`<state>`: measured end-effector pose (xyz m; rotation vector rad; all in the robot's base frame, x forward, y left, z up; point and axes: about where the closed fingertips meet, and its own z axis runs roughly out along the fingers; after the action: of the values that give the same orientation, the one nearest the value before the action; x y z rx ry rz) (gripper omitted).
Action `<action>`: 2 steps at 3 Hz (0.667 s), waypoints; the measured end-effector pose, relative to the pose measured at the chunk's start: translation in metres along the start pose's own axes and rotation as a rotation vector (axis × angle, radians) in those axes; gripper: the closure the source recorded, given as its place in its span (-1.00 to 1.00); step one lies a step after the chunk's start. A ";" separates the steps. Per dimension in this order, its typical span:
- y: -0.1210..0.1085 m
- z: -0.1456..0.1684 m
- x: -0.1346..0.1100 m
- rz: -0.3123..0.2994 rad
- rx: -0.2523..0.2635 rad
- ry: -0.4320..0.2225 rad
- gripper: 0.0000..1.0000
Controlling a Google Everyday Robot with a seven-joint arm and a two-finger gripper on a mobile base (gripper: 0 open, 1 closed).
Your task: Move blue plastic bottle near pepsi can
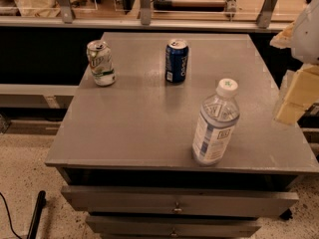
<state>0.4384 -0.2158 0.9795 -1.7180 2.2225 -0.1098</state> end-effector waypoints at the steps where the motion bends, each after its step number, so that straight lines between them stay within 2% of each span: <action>1: 0.000 0.000 0.000 0.000 0.000 0.000 -1.00; 2: 0.001 0.001 -0.005 -0.005 -0.002 -0.039 -1.00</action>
Offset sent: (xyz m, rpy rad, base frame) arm -0.0034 0.0512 0.0035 0.4131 -0.0810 0.1803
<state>0.4386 -0.2109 0.9793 -1.7122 2.1912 -0.0738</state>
